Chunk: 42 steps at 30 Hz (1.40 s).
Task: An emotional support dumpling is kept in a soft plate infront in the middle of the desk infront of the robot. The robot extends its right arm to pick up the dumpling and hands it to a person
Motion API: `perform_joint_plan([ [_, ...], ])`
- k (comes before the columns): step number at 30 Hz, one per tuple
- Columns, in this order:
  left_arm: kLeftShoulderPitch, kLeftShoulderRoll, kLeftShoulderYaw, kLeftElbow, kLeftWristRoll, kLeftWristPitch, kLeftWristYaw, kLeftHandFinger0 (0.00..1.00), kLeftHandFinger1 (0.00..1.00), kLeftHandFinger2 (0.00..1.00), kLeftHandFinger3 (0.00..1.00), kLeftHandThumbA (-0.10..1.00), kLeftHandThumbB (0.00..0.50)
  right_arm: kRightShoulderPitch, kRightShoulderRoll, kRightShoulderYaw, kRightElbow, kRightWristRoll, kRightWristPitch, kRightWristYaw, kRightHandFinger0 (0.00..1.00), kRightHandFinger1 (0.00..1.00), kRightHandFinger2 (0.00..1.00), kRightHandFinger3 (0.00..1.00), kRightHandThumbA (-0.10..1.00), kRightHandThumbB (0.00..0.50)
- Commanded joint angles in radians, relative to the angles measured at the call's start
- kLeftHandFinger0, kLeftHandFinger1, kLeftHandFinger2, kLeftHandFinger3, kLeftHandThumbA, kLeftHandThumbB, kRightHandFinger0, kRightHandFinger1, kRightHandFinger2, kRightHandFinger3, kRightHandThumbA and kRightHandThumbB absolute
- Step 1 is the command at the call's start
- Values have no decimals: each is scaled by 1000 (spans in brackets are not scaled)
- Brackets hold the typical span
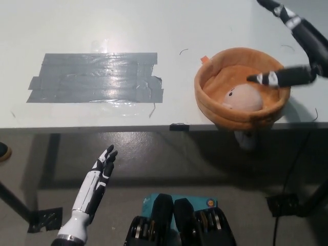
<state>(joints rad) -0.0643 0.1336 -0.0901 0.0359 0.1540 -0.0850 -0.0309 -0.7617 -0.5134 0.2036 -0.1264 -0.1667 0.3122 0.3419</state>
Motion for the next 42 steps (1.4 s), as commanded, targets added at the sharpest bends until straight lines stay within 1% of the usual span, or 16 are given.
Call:
perform_joint_plan([
  [1,-33,21,9,-41,25,6,-1,1000,1000,1000,1000,1000,35,-243,-49,129,233,-107,94,166,1000,1000,1000,1000,1000,342],
  [5,-36,22,7,-47,26,11,-5,1000,1000,1000,1000,1000,25,-318,-12,178,386,-73,117,215,1000,1000,1000,1000,1000,320],
  [8,-40,24,5,-53,29,25,-8,1000,1000,1000,1000,1000,31,-375,17,220,504,-59,141,264,1000,1000,1000,1000,1000,339],
  [11,-42,22,5,-51,27,21,-6,1000,1000,1000,1000,1000,25,-415,43,258,601,-74,148,288,1000,1000,1000,1000,1000,329],
  [13,-44,20,5,-52,27,20,-6,1000,1000,1000,1000,1000,25,-414,60,257,634,-60,141,296,1000,1000,1000,1000,992,274],
  [14,-45,20,4,-52,29,22,-5,1000,1000,1000,1000,1000,28,-413,66,266,652,-58,132,307,1000,1000,1000,1000,1000,294],
  [17,-45,21,5,-46,22,15,-8,1000,1000,1000,1000,1000,22,-409,71,305,684,-80,134,344,1000,1000,1000,1000,1000,295],
  [19,-47,22,5,-45,23,17,-9,1000,1000,1000,1000,1000,30,-408,73,324,705,-89,131,355,1000,1000,1000,1000,1000,320],
  [20,-47,24,3,-47,29,21,-8,1000,1000,1000,1000,1000,31,-402,70,335,709,-91,120,369,1000,1000,1000,1000,1000,297],
  [22,-49,24,3,-50,32,26,-8,1000,1000,1000,1000,1000,32,-403,63,354,717,-99,102,394,1000,1000,1000,1000,1000,288],
  [27,-50,23,4,-45,28,17,-7,1000,1000,1000,1000,1000,30,-416,47,386,747,-102,76,473,1000,1000,1000,1000,1000,346],
  [29,-46,25,3,-46,32,21,-7,1000,1000,1000,1000,1000,28,-425,36,414,763,-125,22,500,1000,1000,1000,1000,1000,328],
  [32,-45,24,2,-53,29,28,-11,1000,1000,1000,1000,1000,24,-429,31,425,770,-141,23,511,1000,1000,1000,1000,1000,331],
  [35,-49,25,5,-51,26,31,-11,1000,1000,1000,1000,1000,20,-429,29,420,785,-135,-10,523,1000,1000,1000,1000,1000,311],
  [37,-48,24,7,-42,19,15,-10,1000,1000,1000,1000,1000,18,-434,34,438,800,-165,16,530,1000,1000,1000,1000,1000,357],
  [42,-46,22,8,-40,23,19,-5,1000,1000,1000,1000,1000,24,-429,30,449,788,-199,41,537,1000,1000,1000,1000,1000,383],
])
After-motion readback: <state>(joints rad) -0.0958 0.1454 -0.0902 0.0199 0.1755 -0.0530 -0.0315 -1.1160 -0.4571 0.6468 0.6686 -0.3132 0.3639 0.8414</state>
